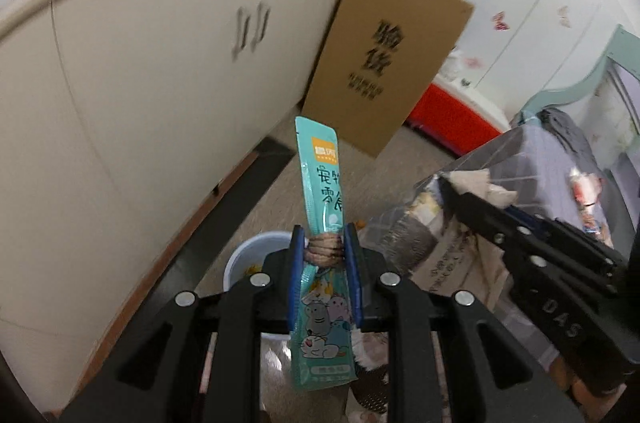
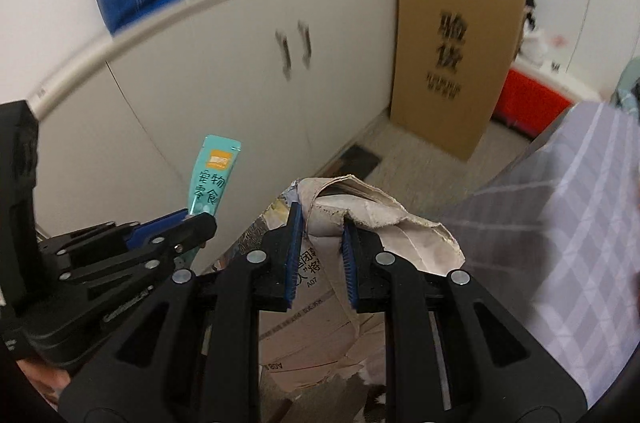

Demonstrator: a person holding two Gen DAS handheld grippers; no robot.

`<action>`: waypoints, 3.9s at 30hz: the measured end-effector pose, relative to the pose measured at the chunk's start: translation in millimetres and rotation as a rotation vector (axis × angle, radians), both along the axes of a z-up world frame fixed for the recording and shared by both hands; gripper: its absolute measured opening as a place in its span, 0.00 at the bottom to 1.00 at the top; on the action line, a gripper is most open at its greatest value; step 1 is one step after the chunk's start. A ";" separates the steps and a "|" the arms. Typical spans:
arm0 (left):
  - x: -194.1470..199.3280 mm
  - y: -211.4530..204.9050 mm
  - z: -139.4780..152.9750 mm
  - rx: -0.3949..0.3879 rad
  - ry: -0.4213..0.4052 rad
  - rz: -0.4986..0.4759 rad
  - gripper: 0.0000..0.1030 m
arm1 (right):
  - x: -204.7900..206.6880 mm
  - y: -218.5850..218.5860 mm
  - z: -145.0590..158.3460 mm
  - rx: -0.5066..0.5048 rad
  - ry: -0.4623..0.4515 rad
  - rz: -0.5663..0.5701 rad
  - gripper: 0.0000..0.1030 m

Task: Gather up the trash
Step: 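Carry both items over the wastebasket and open both tools, then grasp the orange-blue cookie wrapper with the left tool while the right tool grasps the brown paper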

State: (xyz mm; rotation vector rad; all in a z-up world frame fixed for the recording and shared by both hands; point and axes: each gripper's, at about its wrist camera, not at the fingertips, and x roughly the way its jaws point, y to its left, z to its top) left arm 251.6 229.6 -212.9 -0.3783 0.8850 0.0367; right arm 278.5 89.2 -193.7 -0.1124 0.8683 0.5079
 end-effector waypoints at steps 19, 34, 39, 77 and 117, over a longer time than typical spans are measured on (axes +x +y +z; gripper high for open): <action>43.8 24.5 -120.4 -0.045 0.216 0.049 0.19 | 57.2 31.8 -119.9 -0.067 0.223 -0.043 0.48; 47.0 12.3 -110.2 -0.030 0.215 0.013 0.19 | 44.3 8.5 -82.2 -0.012 0.130 -0.077 0.49; 50.2 3.8 -96.6 -0.017 0.197 -0.005 0.19 | 40.5 -3.7 -65.3 0.025 0.086 -0.101 0.51; -1.2 -171.2 102.5 0.113 -0.137 -0.196 0.74 | -42.6 -214.2 97.0 0.232 -0.204 -0.331 0.57; 28.1 -351.5 98.3 0.131 -0.159 -0.529 0.00 | -12.4 -428.3 43.3 0.057 -0.069 -0.618 0.06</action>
